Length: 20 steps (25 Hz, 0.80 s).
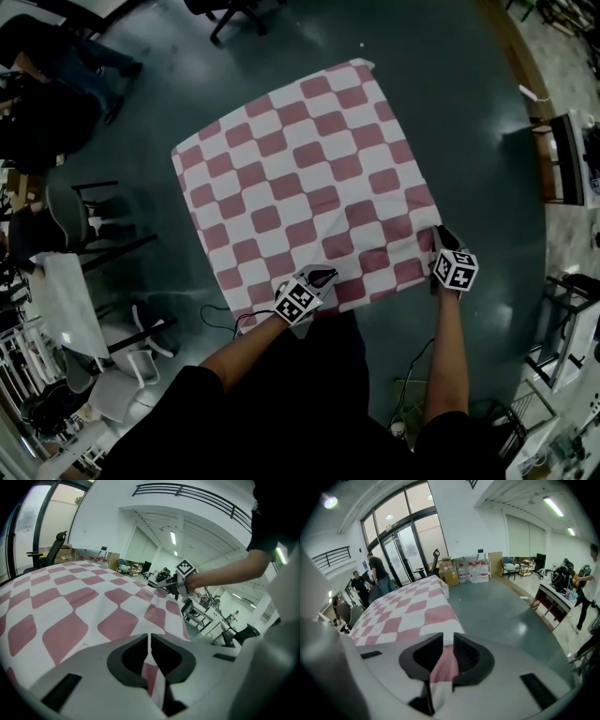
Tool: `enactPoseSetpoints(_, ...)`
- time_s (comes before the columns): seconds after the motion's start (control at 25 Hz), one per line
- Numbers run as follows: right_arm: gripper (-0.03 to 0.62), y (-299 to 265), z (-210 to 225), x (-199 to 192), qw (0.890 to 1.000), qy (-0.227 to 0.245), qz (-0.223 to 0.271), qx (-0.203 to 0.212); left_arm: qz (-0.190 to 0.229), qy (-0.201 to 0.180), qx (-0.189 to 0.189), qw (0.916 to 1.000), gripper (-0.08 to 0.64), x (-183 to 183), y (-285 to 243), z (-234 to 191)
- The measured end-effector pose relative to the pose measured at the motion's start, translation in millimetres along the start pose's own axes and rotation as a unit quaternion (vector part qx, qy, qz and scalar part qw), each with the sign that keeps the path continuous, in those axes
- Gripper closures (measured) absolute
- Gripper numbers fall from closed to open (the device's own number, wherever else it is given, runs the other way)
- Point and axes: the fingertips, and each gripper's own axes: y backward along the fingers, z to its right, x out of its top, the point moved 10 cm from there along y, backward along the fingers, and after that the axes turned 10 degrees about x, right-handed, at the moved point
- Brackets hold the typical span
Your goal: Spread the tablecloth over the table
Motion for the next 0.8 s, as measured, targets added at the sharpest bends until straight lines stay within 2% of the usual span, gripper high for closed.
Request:
enactPoseSetpoints(0.12, 0.498, 13, -20, -23, 1.0, 0.008, 0.006, 0.016, -0.013, 0.007, -0.004, 0.9999, 0.531, -17, 0, 4)
enactPoseSetpoints(0.24, 0.468, 12, -30, -55, 0.998, 0.044, -0.031, 0.014, 0.0, -0.026, 0.007, 0.9996, 0.531, -28, 1, 14)
enactPoseSetpoints(0.36, 0.523, 12, -23, -59, 0.996, 0.077, -0.044, 0.004, 0.002, -0.046, 0.012, 0.9989, 0.531, -33, -1, 24)
enactPoseSetpoints(0.48, 0.536, 5, -18, -50, 0.998, 0.057, -0.039, -0.002, -0.002, -0.051, -0.002, 0.9987, 0.531, -34, -3, 28)
enactPoseSetpoints(0.68, 0.54, -1, -16, -43, 0.998, 0.049, -0.033, -0.006, -0.003, -0.009, -0.007, 0.9999, 0.529, -28, -6, 28)
enactPoseSetpoints(0.8, 0.535, 12, -11, -50, 0.999, 0.029, -0.029, -0.013, -0.008, 0.002, -0.01, 0.9999, 0.529, -29, -7, 28)
